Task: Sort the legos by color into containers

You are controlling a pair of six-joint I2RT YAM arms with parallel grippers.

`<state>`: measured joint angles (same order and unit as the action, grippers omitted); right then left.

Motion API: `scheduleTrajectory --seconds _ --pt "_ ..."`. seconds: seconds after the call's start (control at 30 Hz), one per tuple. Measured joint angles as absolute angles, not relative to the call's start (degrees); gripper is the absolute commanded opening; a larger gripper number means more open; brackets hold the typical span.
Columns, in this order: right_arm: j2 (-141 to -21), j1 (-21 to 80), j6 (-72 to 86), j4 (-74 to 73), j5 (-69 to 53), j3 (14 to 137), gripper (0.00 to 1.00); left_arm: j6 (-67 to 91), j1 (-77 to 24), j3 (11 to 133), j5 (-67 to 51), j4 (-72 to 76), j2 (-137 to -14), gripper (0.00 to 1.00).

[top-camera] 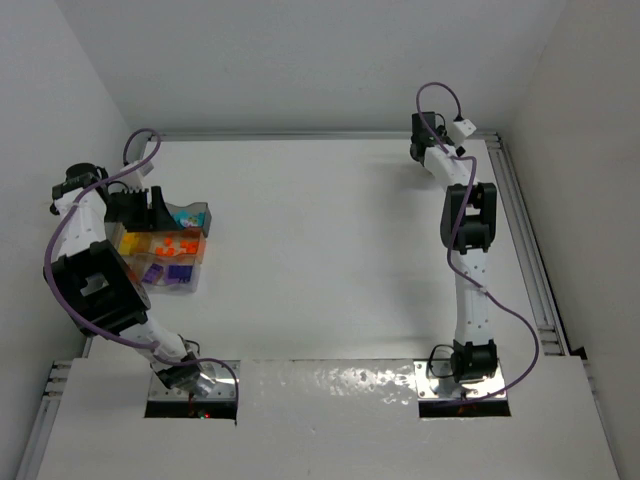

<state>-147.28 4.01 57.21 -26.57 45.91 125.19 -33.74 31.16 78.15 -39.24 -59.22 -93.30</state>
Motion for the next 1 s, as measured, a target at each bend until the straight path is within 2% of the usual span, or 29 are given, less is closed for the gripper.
scheduleTrajectory --seconds 0.1,0.27,0.37,0.4,0.43,0.47,0.53,0.57,0.7,0.83,0.93,1.0 --pt "-147.35 3.88 56.93 -25.21 45.50 125.29 0.47 -33.47 31.16 78.87 -39.27 -59.29 -94.08 0.57" --pt "-148.97 3.60 56.69 -24.03 44.25 125.78 0.56 -33.04 31.16 79.75 -39.27 -59.51 -94.85 0.57" --pt "-149.77 3.55 56.55 -24.10 44.05 125.78 0.57 -32.91 31.16 79.83 -39.29 -59.57 -94.89 0.57" --pt "-149.84 3.51 56.58 -24.12 44.05 125.78 0.55 -32.88 31.16 79.83 -39.31 -59.57 -94.89 0.57" --pt "-149.84 3.49 56.58 -24.12 44.03 125.78 0.46 -32.86 31.16 79.83 -39.40 -59.59 -94.89 0.57" --pt "-149.84 3.46 56.45 -24.12 44.05 125.78 0.41 -32.84 31.16 79.83 -39.48 -59.59 -94.89 0.57" --pt "-149.82 3.46 56.51 -23.68 44.84 125.89 0.35 -32.73 31.16 79.83 -39.66 -59.61 -94.91 0.57" --pt "-149.71 3.46 56.47 -23.31 44.88 126.04 0.25 -32.71 31.16 79.83 -39.68 -59.64 -94.94 0.57" --pt "-149.64 3.44 55.90 -22.37 44.84 125.73 0.07 -32.71 31.16 79.83 -39.70 -59.81 -94.94 0.57" --pt "-148.24 3.46 54.85 -20.49 44.58 122.96 0.00 -32.69 31.16 79.83 -39.99 -59.94 -94.94 0.56" --pt "-145.29 3.49 51.88 -18.26 42.19 118.08 0.00 -32.77 31.11 79.92 -40.12 -60.03 -94.94 0.54" --pt "-140.66 3.66 48.03 -14.22 37.47 110.24 0.00 -33.32 30.59 80.31 -39.90 -60.07 -94.94 0.54"
